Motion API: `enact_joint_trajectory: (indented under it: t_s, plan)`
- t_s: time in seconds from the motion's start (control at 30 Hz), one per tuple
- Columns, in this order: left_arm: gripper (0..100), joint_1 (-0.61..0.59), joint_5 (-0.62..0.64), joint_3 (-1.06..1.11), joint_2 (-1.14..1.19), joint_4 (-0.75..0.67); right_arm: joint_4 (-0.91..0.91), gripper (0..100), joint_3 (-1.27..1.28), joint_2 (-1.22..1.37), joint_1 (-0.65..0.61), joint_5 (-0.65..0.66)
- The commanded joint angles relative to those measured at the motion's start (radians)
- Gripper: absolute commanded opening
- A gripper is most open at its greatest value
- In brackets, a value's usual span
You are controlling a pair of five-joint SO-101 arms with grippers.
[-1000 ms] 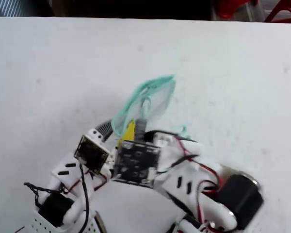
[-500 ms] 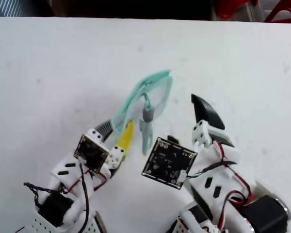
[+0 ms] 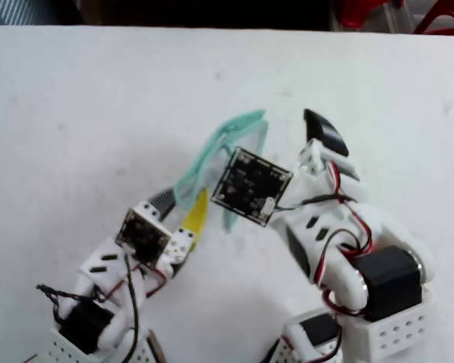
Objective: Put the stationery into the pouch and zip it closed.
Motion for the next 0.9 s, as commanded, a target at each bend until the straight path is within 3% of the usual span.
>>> enact_joint_trajectory:
  t_s: [0.0,0.2,0.27,0.53,0.7,0.87]
  plan:
    - [2,-0.004,-0.008,-0.014,-0.012,-0.009,0.027,29.6,-0.06,0.007,-0.059,-0.132]
    - [2,-0.001,-0.009,0.017,-0.012,-0.032,0.042,8.1,-0.249,0.022,-0.128,-0.489]
    - [2,-0.001,-0.009,0.017,-0.012,-0.032,0.048,6.7,-0.284,0.047,-0.163,-0.559]
    - [2,-0.001,-0.009,0.017,-0.012,-0.032,0.125,18.0,-0.388,0.194,-0.34,-0.85]
    - [2,-0.007,-0.009,0.017,-0.012,-0.032,0.194,30.7,-0.505,0.364,-0.349,-0.974]
    - [2,-0.007,-0.009,0.017,-0.012,-0.032,0.194,32.0,-0.644,0.515,-0.363,-1.077]
